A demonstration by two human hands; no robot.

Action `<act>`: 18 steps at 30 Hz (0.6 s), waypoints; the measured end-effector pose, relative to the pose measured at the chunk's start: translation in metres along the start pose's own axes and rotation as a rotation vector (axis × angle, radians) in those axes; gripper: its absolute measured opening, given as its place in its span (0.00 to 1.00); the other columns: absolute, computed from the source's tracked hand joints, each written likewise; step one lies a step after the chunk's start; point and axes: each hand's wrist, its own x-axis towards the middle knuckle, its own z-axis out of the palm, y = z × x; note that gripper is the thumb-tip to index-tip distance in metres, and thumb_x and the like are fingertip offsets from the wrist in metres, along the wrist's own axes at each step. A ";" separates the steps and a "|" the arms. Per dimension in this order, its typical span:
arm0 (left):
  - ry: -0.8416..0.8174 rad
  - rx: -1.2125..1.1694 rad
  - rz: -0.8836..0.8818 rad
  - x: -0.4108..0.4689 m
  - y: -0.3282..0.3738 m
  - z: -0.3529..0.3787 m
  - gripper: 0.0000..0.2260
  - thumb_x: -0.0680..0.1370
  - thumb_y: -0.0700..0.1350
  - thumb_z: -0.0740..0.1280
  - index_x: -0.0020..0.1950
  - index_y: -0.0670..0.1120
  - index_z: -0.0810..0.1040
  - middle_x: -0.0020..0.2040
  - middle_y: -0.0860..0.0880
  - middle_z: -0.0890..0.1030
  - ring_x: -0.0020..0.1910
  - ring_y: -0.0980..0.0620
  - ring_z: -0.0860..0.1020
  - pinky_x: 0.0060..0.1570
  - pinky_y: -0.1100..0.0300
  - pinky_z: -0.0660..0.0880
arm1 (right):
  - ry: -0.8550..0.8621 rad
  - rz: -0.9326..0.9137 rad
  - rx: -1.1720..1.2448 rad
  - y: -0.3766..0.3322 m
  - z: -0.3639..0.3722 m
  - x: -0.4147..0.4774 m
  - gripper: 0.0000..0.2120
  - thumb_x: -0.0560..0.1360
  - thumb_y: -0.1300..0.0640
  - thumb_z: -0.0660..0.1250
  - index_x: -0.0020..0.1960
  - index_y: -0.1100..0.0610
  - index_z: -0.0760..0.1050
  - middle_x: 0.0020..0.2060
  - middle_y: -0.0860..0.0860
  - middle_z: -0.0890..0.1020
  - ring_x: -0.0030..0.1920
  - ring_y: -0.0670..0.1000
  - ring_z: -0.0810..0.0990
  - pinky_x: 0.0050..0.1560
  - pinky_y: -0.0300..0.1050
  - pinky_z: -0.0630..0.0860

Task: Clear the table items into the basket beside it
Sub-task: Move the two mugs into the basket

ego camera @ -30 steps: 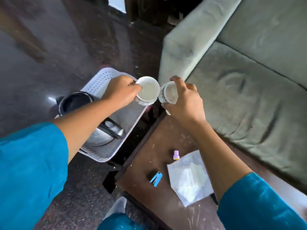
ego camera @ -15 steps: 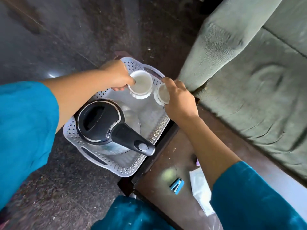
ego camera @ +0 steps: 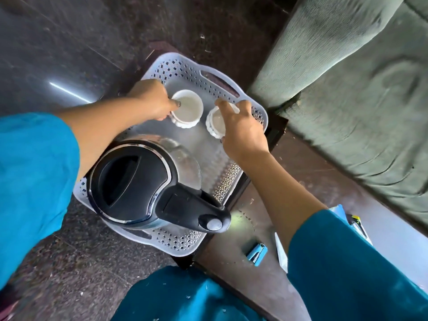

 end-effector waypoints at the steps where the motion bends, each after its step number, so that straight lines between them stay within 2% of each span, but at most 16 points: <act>1: 0.013 -0.066 -0.033 0.004 -0.002 0.002 0.15 0.75 0.50 0.66 0.45 0.38 0.81 0.42 0.40 0.84 0.44 0.43 0.82 0.51 0.50 0.78 | 0.004 0.013 -0.004 -0.001 0.002 0.004 0.33 0.70 0.70 0.65 0.70 0.51 0.58 0.62 0.60 0.65 0.43 0.64 0.80 0.36 0.48 0.70; 3: 0.009 -0.318 -0.129 0.010 -0.004 0.005 0.13 0.75 0.48 0.67 0.47 0.37 0.80 0.39 0.42 0.82 0.41 0.46 0.82 0.42 0.54 0.81 | 0.011 0.026 -0.010 -0.002 0.004 0.011 0.32 0.71 0.68 0.66 0.69 0.51 0.59 0.63 0.61 0.65 0.42 0.64 0.80 0.36 0.47 0.69; 5: -0.024 -0.568 -0.214 0.014 -0.004 0.008 0.10 0.76 0.45 0.66 0.49 0.38 0.76 0.36 0.45 0.79 0.37 0.49 0.79 0.33 0.62 0.80 | 0.012 0.023 -0.010 -0.004 0.006 0.017 0.31 0.72 0.68 0.66 0.69 0.51 0.59 0.63 0.61 0.64 0.43 0.64 0.80 0.36 0.48 0.70; 6: -0.036 -0.629 -0.241 0.016 -0.005 0.010 0.09 0.76 0.45 0.65 0.50 0.39 0.75 0.36 0.45 0.78 0.36 0.49 0.78 0.31 0.63 0.79 | 0.014 0.022 -0.011 -0.005 0.007 0.019 0.31 0.72 0.67 0.66 0.69 0.51 0.59 0.63 0.60 0.64 0.44 0.65 0.79 0.38 0.49 0.72; 9: -0.057 -0.653 -0.294 0.020 -0.005 0.013 0.07 0.76 0.45 0.63 0.48 0.42 0.73 0.36 0.46 0.79 0.35 0.48 0.78 0.31 0.57 0.78 | 0.029 0.019 -0.010 -0.010 0.009 0.028 0.32 0.72 0.67 0.66 0.71 0.50 0.58 0.64 0.61 0.64 0.46 0.65 0.79 0.44 0.52 0.75; 14: -0.048 -0.744 -0.330 0.024 0.001 0.019 0.10 0.77 0.48 0.65 0.39 0.44 0.72 0.34 0.47 0.78 0.31 0.53 0.72 0.32 0.59 0.77 | 0.047 -0.005 -0.033 -0.017 0.011 0.039 0.33 0.73 0.66 0.66 0.72 0.51 0.56 0.64 0.61 0.64 0.47 0.64 0.80 0.50 0.53 0.75; 18: -0.075 -0.949 -0.348 0.025 0.005 0.020 0.07 0.76 0.44 0.67 0.43 0.41 0.73 0.37 0.44 0.77 0.34 0.50 0.78 0.29 0.56 0.79 | 0.069 -0.023 -0.080 -0.016 0.015 0.041 0.35 0.72 0.68 0.65 0.73 0.57 0.53 0.65 0.60 0.65 0.51 0.62 0.78 0.52 0.53 0.74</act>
